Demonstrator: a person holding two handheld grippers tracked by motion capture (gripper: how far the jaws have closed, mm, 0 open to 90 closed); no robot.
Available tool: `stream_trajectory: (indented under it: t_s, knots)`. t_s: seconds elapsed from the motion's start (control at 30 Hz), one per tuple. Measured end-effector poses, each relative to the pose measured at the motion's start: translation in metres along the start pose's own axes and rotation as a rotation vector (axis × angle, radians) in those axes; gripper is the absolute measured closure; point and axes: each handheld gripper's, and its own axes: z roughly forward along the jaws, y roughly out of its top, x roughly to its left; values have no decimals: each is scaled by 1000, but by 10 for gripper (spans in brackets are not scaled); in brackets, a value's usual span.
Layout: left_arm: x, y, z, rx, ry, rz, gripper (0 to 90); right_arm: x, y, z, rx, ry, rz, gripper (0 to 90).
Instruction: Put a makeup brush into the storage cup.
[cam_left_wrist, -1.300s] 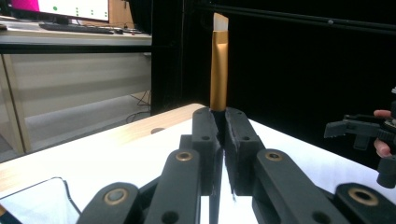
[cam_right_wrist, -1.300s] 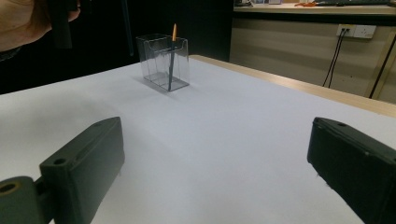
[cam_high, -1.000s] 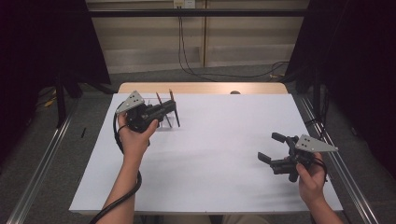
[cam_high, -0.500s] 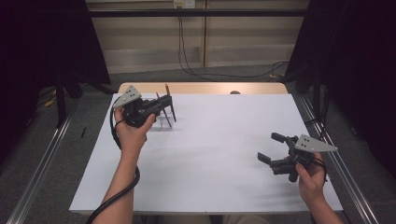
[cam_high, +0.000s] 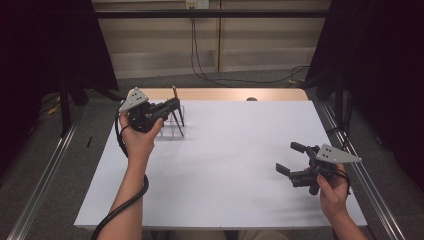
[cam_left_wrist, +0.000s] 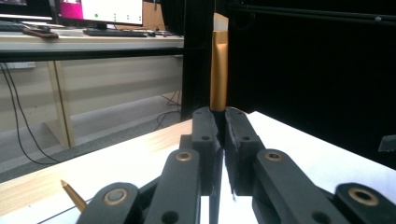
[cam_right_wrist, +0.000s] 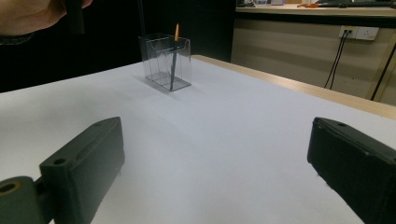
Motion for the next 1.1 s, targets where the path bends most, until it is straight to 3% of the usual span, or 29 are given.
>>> stream_trajectory:
  t_s: [0.6,0.8,1.1]
  knots:
    - [13,5,10,-1,74,16,837,0,1,-1,-11,2,2,34]
    - [14,8,16,-2,81,23,837,0,1,-1,-4,3,-4,34]
    - [20,1,24,3,111,14,836,2,2,0,-10,8,-4,34]
